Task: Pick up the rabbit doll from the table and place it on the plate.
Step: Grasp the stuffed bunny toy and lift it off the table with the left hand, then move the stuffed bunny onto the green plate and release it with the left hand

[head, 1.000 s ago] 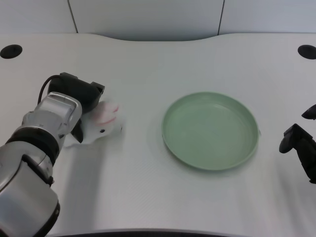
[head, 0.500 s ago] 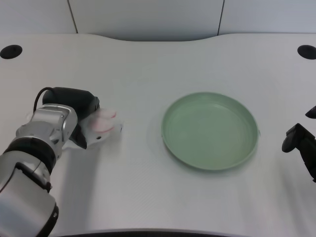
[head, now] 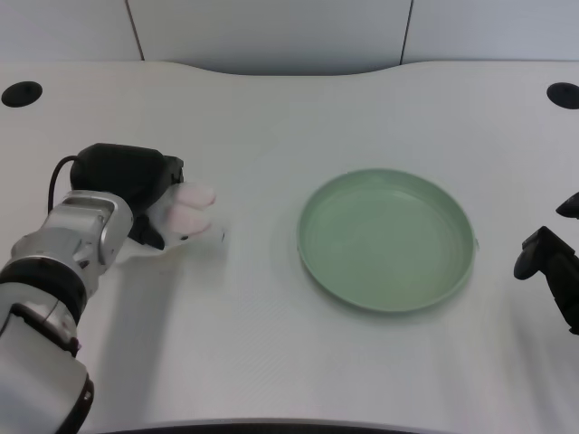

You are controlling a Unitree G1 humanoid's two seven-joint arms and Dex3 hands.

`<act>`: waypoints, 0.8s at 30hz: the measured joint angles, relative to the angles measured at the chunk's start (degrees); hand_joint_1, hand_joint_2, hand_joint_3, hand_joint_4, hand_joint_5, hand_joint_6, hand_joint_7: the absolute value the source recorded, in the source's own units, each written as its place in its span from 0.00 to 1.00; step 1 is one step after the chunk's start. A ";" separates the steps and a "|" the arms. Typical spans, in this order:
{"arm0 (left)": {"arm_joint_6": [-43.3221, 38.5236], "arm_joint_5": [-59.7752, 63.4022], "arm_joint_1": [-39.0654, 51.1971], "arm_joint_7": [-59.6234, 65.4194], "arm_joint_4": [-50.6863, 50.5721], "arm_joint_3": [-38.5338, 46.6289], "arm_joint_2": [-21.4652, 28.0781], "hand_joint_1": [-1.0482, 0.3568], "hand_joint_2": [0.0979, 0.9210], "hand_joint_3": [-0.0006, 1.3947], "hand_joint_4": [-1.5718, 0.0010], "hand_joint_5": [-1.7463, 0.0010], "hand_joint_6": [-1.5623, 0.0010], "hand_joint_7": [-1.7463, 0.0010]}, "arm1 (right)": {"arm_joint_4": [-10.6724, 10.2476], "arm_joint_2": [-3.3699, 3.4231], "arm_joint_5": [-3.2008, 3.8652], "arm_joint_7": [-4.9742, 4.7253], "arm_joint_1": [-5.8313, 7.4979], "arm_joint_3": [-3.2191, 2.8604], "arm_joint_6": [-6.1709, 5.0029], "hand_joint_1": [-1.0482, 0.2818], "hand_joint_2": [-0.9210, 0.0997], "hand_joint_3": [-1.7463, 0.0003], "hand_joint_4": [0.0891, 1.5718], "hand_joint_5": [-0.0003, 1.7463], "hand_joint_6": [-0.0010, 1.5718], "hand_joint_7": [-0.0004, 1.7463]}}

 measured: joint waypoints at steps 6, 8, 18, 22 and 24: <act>-1.71 -2.30 -1.56 -3.39 -0.29 2.42 0.06 0.58 1.00 0.11 0.60 0.36 0.52 0.57 | -0.50 0.22 -0.59 -0.58 0.00 0.41 -0.08 0.86 0.75 0.00 0.36 1.00 0.18 0.99; -2.71 -3.75 -3.16 -5.70 -0.57 3.57 0.08 0.58 1.00 0.11 0.60 0.32 0.53 0.47 | -0.55 0.25 -0.91 -0.83 0.00 0.65 -0.24 0.87 0.75 0.00 0.36 1.00 0.18 0.99; -4.16 -4.39 -10.06 -7.89 -2.34 4.52 -2.88 0.61 0.94 0.08 0.57 0.13 0.59 0.20 | -1.83 0.78 -1.08 -1.59 0.07 1.42 -0.25 0.91 0.71 0.00 0.37 1.00 0.19 0.99; -4.94 -4.20 -11.14 -8.00 -2.45 4.12 -6.19 0.63 0.91 0.05 0.50 0.01 0.58 0.02 | -1.92 1.17 -1.32 -1.69 0.18 1.81 -0.29 0.90 0.73 0.00 0.38 1.00 0.20 0.99; -5.19 -4.10 -11.14 -8.00 -2.43 3.66 -8.06 0.60 0.95 0.06 0.55 0.06 0.60 0.03 | -1.93 1.56 -1.58 -1.97 0.39 2.19 -0.43 0.90 0.75 0.00 0.39 1.00 0.21 0.98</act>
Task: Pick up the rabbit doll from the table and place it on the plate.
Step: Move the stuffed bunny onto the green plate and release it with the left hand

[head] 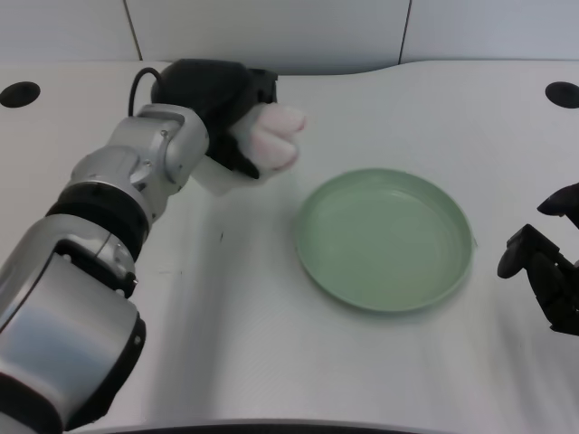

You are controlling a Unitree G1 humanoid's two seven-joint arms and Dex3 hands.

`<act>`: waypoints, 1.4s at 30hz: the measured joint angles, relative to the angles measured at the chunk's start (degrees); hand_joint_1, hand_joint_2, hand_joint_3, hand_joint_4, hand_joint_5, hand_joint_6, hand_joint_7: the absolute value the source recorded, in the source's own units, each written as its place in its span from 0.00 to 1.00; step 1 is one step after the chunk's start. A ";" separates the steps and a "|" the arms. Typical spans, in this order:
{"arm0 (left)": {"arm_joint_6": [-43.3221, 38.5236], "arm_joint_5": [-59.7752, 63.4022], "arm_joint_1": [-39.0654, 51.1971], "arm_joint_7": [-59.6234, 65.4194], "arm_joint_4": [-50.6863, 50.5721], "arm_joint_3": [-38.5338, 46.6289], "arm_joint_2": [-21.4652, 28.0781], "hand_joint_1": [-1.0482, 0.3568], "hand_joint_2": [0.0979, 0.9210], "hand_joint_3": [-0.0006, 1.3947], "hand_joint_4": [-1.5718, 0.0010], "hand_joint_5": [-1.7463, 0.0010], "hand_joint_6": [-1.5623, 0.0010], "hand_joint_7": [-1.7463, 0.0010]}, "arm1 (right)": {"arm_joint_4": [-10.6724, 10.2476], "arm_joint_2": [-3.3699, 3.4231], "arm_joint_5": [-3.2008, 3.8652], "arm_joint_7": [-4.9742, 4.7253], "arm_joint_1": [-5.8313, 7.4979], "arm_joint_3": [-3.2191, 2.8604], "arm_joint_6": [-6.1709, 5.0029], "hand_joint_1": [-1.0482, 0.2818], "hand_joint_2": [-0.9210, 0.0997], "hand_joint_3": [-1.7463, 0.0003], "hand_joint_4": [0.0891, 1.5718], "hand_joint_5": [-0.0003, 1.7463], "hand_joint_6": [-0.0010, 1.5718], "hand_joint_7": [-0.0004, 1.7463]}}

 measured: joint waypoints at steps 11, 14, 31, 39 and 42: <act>-2.94 0.07 -0.77 -0.27 -0.02 -1.90 -9.39 0.57 0.91 0.10 0.38 0.00 0.50 0.00 | -3.54 1.44 -1.25 -1.81 2.02 2.16 -0.99 0.91 0.76 0.00 0.40 1.00 0.24 0.96; -3.26 0.04 -0.77 -0.27 -0.01 -2.09 -11.09 0.57 0.91 0.11 0.38 0.00 0.50 0.00 | -3.54 1.53 -1.29 -1.53 2.24 2.26 -1.49 0.90 0.78 0.00 0.41 1.00 0.25 0.96; -5.63 -1.38 1.17 -3.22 1.19 -1.72 -15.25 0.42 0.80 0.23 0.61 0.15 0.68 0.22 | -6.50 1.68 -1.20 -2.31 4.39 3.58 -1.21 0.89 0.77 0.00 0.41 1.00 0.26 0.95; -3.85 0.43 1.17 -6.09 1.56 -4.21 -14.82 0.21 0.90 0.00 0.98 0.45 0.86 0.73 | -6.71 1.65 -1.16 -2.60 4.51 3.54 -0.46 0.90 0.76 0.00 0.41 1.00 0.26 0.94; -2.97 0.43 1.16 -7.85 1.71 -4.40 -14.68 0.08 0.92 0.01 1.00 0.88 0.97 0.94 | -6.72 1.66 -1.06 -2.62 4.51 3.53 -0.31 0.89 0.78 0.00 0.41 1.00 0.27 0.94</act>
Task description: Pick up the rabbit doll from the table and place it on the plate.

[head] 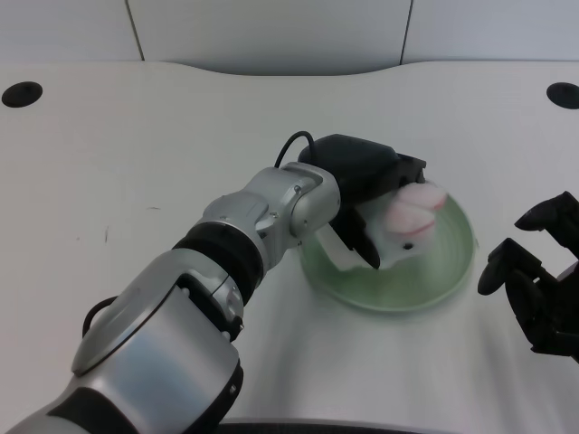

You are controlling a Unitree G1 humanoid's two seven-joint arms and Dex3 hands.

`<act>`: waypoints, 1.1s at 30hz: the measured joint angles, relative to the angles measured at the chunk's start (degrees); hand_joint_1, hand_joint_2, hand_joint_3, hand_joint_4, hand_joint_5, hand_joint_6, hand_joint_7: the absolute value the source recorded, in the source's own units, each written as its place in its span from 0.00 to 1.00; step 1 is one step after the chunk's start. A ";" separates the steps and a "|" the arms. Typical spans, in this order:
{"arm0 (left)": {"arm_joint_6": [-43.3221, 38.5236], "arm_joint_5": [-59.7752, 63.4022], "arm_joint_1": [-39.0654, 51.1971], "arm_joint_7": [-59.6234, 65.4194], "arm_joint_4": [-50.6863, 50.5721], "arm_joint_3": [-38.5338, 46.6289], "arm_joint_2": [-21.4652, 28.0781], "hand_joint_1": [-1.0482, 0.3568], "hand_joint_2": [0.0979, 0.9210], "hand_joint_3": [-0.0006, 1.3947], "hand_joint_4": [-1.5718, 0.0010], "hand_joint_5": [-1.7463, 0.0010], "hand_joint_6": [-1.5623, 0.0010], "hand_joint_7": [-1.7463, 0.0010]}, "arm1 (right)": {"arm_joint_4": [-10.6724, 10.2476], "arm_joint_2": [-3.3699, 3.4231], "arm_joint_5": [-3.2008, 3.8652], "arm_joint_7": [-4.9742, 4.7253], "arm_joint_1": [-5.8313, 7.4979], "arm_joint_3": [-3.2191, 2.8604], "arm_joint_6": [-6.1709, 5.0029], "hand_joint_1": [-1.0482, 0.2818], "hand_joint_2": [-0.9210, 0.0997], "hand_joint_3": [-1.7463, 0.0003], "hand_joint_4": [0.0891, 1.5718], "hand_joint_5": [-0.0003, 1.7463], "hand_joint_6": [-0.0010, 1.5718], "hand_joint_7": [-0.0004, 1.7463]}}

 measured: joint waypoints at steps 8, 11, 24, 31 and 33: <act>2.06 -0.04 0.00 -1.30 0.12 -0.06 0.32 0.02 0.99 0.02 1.00 1.00 1.00 1.00 | -0.58 0.01 0.11 -0.65 0.03 0.01 0.10 0.87 0.79 0.00 0.40 1.00 0.27 0.94; 2.24 -0.65 0.00 -1.19 0.07 0.79 0.75 0.01 1.00 0.03 1.00 1.00 1.00 1.00 | -0.43 0.00 0.12 -0.62 -0.04 -0.01 0.11 0.89 0.78 0.00 0.41 1.00 0.27 0.94; -5.14 -9.85 1.34 -2.46 -2.98 10.95 9.51 0.06 1.00 0.06 0.99 1.00 0.97 0.99 | 1.28 -0.23 -0.05 -0.02 -0.67 -0.25 -0.43 0.90 0.78 0.00 0.39 1.00 0.27 0.94; -8.34 -21.24 8.21 -11.96 -6.38 20.16 13.72 0.09 1.00 0.12 0.92 0.94 0.90 0.94 | 2.51 -0.30 0.03 0.52 -1.13 -0.57 -0.64 0.90 0.78 0.00 0.38 1.00 0.26 0.93; -8.56 -24.95 10.95 -15.17 -7.82 22.80 14.23 0.13 1.00 0.17 0.90 0.91 0.91 0.94 | 2.48 -0.29 0.04 0.48 -1.21 -0.57 -0.57 0.90 0.78 0.00 0.39 1.00 0.26 0.94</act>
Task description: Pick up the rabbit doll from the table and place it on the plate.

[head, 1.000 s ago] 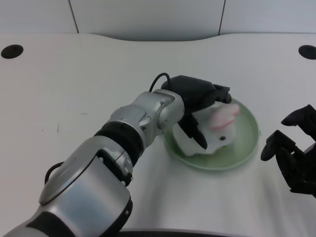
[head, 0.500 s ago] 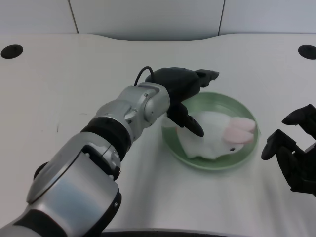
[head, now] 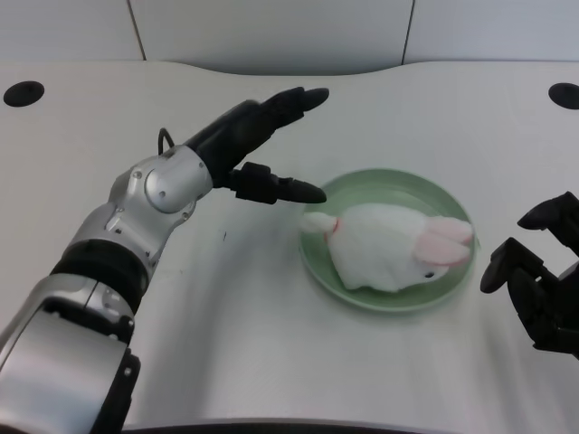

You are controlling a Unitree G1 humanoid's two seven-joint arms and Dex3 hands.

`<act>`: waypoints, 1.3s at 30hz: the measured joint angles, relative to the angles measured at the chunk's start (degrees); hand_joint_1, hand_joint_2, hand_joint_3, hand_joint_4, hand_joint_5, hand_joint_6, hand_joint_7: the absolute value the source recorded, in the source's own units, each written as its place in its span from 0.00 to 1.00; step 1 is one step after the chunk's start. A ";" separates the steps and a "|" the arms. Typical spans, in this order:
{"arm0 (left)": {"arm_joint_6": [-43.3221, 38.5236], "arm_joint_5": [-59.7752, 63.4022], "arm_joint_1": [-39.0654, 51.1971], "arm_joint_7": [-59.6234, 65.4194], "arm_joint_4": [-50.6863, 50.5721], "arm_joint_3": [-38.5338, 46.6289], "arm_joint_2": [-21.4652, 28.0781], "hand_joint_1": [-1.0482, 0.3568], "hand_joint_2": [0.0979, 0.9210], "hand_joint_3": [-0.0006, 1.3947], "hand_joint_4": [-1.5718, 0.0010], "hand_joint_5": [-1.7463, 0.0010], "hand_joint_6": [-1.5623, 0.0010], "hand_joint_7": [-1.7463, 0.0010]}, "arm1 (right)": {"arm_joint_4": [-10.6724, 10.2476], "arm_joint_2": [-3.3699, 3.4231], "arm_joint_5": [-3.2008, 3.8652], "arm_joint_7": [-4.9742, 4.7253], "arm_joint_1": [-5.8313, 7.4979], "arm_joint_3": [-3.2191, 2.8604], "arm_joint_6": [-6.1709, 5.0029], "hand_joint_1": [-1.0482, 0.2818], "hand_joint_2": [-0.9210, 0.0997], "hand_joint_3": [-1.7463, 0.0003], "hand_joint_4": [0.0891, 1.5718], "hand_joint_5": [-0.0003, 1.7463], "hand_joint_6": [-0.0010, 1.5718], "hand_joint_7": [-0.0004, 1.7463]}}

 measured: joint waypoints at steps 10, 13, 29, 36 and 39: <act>-2.06 -12.33 16.08 -6.21 -13.46 9.84 3.41 0.18 1.00 0.28 0.90 0.66 0.82 0.96 | 0.01 0.05 -0.07 -0.35 -0.29 -0.05 0.36 0.92 0.76 0.00 0.40 1.00 0.26 0.94; -1.43 -15.95 23.78 -6.57 -17.90 12.64 4.20 0.19 1.00 0.27 0.81 0.66 0.75 0.96 | -0.12 0.06 -0.09 -0.53 -0.23 -0.04 0.43 0.92 0.76 0.00 0.39 1.00 0.26 0.94; 20.42 -36.39 46.37 -9.98 -46.49 22.33 2.54 0.25 1.00 0.31 0.68 0.41 0.54 0.97 | 0.31 -0.14 -0.01 0.69 -0.72 -0.67 0.33 0.90 0.79 0.00 0.40 1.00 0.27 0.94; 22.38 -36.46 50.04 -10.34 -48.31 22.49 1.77 0.28 1.00 0.35 0.66 0.22 0.42 0.94 | 0.84 -0.35 -0.03 1.43 -0.71 -1.26 0.14 0.89 0.79 0.00 0.40 0.99 0.27 0.93; 22.09 -35.67 50.03 -10.33 -48.29 22.29 1.29 0.28 1.00 0.37 0.67 0.15 0.38 0.92 | 1.35 -0.45 -0.03 1.85 -0.72 -1.47 -0.13 0.90 0.78 0.00 0.39 0.99 0.27 0.93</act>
